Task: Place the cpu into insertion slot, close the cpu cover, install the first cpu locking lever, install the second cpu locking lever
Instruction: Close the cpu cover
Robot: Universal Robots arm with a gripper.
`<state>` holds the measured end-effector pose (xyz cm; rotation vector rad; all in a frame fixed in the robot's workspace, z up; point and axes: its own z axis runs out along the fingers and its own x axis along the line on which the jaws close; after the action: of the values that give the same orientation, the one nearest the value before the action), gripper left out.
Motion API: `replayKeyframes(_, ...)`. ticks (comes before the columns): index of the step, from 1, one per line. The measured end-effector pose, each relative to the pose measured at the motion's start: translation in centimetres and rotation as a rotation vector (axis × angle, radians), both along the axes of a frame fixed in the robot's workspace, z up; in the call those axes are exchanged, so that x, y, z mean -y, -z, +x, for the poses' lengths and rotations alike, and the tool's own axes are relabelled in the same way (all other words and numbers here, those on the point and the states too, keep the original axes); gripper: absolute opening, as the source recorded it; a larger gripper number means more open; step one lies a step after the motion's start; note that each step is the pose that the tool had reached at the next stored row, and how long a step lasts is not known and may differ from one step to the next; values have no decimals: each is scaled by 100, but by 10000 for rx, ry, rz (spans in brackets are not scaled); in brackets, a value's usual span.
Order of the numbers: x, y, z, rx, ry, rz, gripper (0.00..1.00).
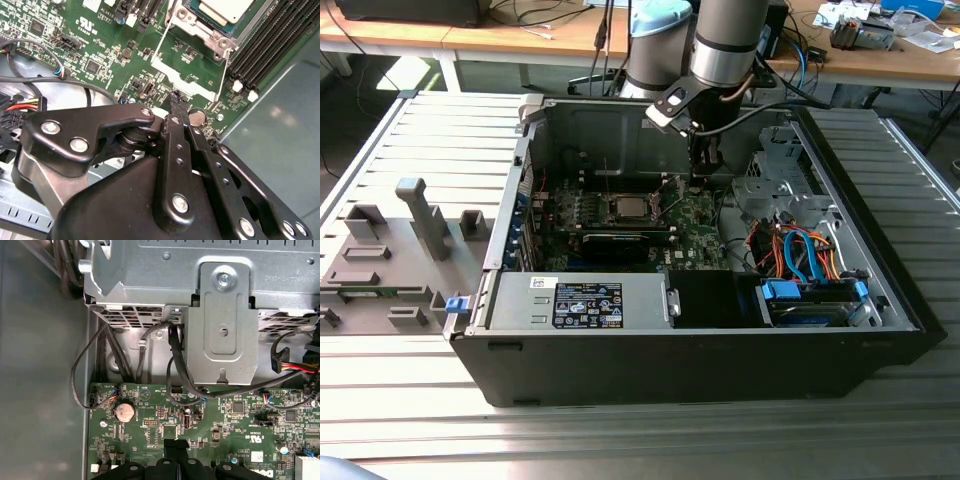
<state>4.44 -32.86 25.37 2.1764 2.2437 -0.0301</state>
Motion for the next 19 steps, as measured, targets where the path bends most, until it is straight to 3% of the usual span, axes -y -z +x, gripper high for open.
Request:
replayKeyframes(5,0,69,-5,-1,-3,23,11)
replayKeyframes(19,0,73,-157,0,0,80,11)
